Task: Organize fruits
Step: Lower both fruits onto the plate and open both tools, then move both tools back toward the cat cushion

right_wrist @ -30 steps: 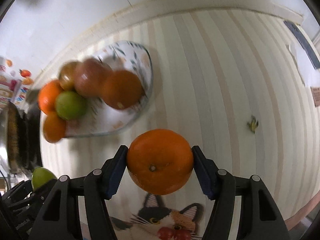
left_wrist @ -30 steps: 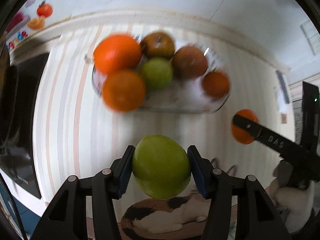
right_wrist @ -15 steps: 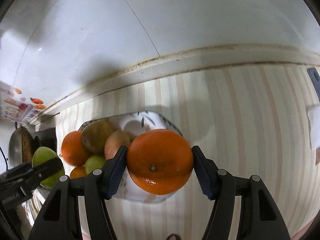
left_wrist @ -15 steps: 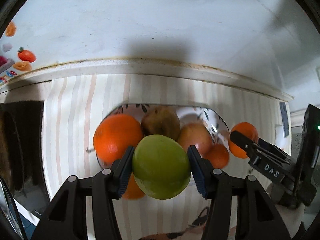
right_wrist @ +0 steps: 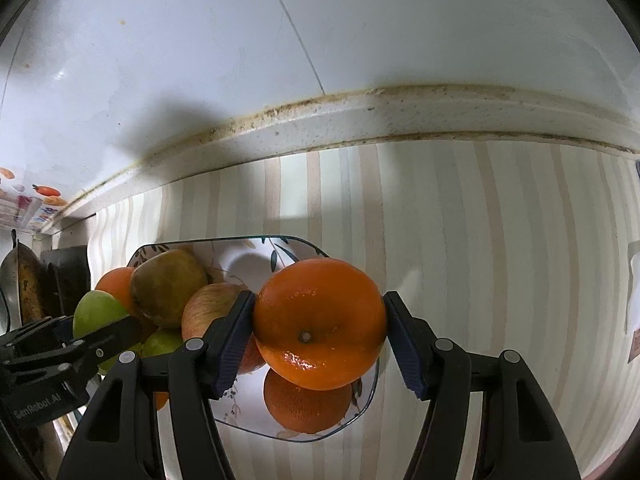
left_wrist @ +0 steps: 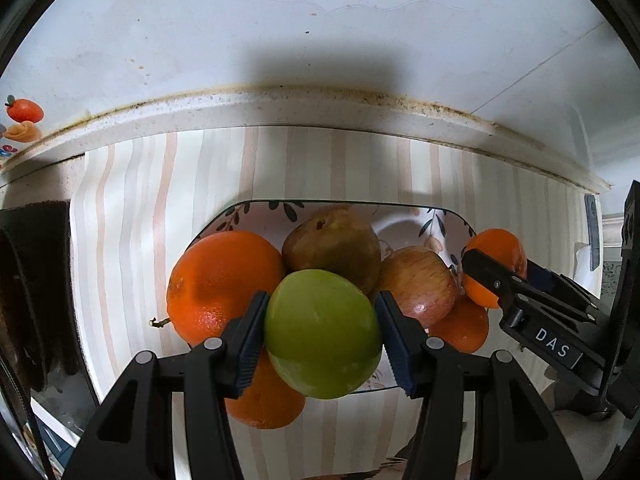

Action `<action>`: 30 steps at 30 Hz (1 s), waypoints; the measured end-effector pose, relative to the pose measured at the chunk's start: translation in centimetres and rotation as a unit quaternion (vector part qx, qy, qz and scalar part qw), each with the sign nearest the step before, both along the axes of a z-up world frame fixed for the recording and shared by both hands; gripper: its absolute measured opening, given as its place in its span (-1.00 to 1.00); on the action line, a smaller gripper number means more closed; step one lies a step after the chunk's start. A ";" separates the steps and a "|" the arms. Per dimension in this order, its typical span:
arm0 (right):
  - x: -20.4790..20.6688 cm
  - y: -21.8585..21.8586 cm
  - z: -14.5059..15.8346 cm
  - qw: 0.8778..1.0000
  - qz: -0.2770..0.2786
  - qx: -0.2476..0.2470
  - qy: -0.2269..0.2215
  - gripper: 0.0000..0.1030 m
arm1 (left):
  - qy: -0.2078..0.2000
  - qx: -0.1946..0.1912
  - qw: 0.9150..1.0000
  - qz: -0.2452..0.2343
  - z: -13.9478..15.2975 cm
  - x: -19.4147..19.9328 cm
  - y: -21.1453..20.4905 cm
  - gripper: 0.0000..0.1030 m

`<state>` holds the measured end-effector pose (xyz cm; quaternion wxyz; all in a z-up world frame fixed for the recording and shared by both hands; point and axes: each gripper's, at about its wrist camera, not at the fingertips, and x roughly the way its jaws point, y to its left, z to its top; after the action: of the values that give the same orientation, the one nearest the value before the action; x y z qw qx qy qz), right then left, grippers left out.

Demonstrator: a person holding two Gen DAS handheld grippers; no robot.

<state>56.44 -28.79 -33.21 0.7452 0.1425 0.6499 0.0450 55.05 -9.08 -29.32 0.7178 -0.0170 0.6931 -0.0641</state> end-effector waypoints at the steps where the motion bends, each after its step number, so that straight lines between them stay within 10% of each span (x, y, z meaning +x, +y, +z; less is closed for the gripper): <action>1: 0.1 0.0 -0.1 1.000 -0.002 0.003 0.003 0.31 | 0.001 0.003 1.000 -0.002 0.0 -0.1 0.0 0.00; 4: 0.2 0.0 -0.1 1.000 0.001 0.011 0.012 0.43 | 0.003 0.001 1.000 0.000 0.1 -0.2 0.1 0.01; 8: 0.1 -0.2 0.9 1.000 0.005 0.011 0.011 0.79 | -0.025 -0.007 1.000 0.015 1.7 -0.1 1.0 0.67; 30: -13.2 3.5 12.0 0.990 0.011 -0.098 -0.103 0.92 | -0.156 0.045 0.986 0.046 9.5 -13.5 6.2 0.68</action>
<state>43.21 -25.28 -21.25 0.8180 0.0561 0.5724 0.0041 41.59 -2.88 -19.85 0.8195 -0.0066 0.5730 -0.0015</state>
